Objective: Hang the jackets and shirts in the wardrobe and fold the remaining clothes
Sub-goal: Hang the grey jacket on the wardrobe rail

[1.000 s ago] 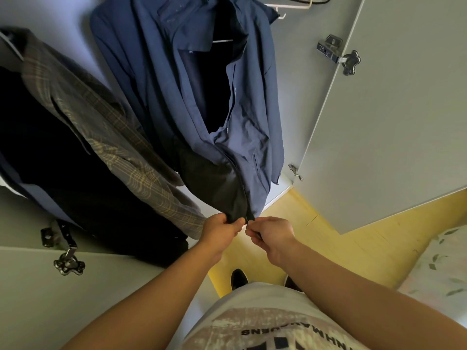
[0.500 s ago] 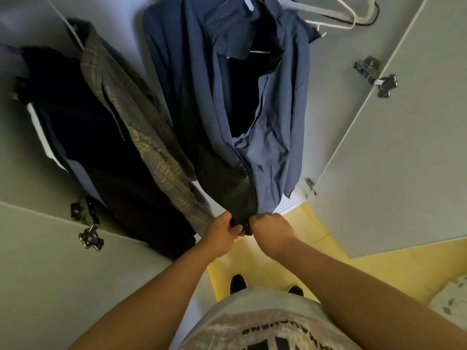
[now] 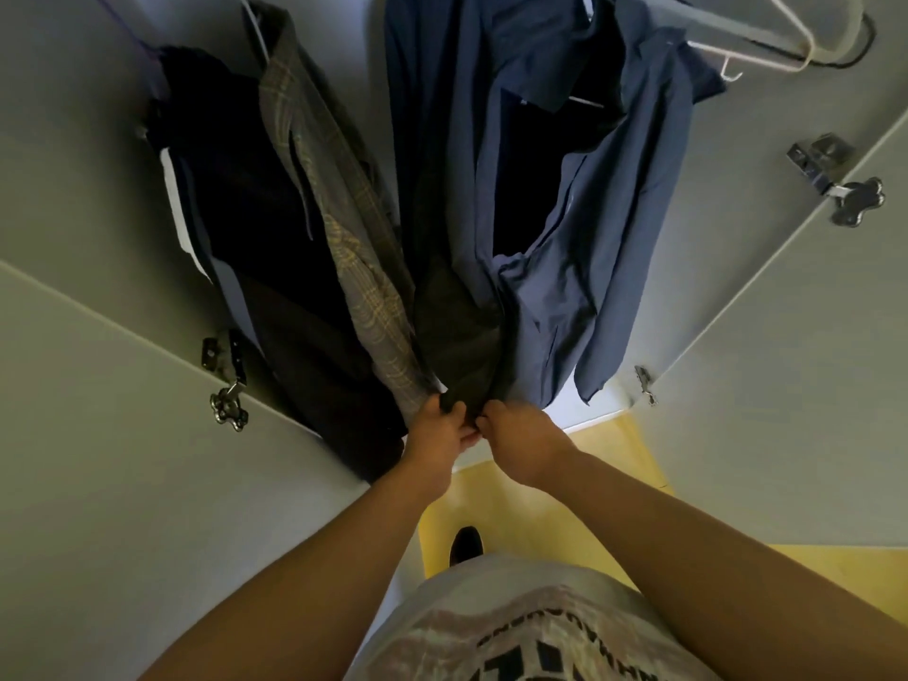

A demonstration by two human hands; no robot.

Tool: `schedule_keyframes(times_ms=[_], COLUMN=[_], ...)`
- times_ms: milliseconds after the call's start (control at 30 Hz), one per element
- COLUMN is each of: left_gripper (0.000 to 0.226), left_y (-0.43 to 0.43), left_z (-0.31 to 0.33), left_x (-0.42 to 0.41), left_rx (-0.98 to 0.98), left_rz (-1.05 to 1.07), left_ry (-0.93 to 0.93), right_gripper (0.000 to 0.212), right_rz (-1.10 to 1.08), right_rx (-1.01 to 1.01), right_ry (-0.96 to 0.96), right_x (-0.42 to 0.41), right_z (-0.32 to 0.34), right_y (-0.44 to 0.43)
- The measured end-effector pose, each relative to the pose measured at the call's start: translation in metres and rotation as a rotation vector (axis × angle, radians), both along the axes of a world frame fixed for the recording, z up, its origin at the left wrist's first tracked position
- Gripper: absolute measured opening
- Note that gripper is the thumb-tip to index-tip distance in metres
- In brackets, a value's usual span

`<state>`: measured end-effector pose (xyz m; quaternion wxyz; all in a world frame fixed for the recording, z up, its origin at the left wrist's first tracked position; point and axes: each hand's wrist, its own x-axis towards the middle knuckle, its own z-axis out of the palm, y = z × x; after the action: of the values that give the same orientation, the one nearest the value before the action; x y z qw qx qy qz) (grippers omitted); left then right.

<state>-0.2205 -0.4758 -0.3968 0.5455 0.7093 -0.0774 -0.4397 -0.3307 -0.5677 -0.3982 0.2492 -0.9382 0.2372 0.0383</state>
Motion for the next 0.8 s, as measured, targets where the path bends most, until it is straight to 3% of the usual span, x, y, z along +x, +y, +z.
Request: schedule_keyframes(times_ms=[133, 267, 333, 533, 633, 800], left_gripper=[0.020, 0.017, 0.020, 0.017, 0.014, 0.024], left_y=[0.011, 0.022, 0.021, 0.017, 0.013, 0.007], left_z=[-0.004, -0.010, -0.010, 0.002, 0.003, 0.005], left_x=[-0.005, -0.001, 0.005, 0.015, 0.018, 0.020], left_rx=[0.037, 0.069, 0.086, 0.041, 0.149, 0.093], left_rz=[0.018, -0.084, -0.080, 0.041, 0.034, 0.202], left_ry=[-0.122, -0.366, -0.395, -0.252, -0.216, 0.144], right_gripper=[0.029, 0.031, 0.031, 0.035, 0.023, 0.030], right_rz=[0.133, 0.070, 0.083, -0.014, -0.022, 0.039], right_rx=[0.053, 0.083, 0.035, -0.005, -0.054, -0.001], right_ry=[0.044, 0.097, 0.132, 0.184, 0.200, 0.214], right_x=[0.008, 0.027, 0.037, 0.049, 0.048, 0.040], right_z=[0.005, 0.010, 0.011, 0.009, 0.012, 0.006], right_y=[0.000, -0.010, -0.010, -0.024, -0.028, -0.023])
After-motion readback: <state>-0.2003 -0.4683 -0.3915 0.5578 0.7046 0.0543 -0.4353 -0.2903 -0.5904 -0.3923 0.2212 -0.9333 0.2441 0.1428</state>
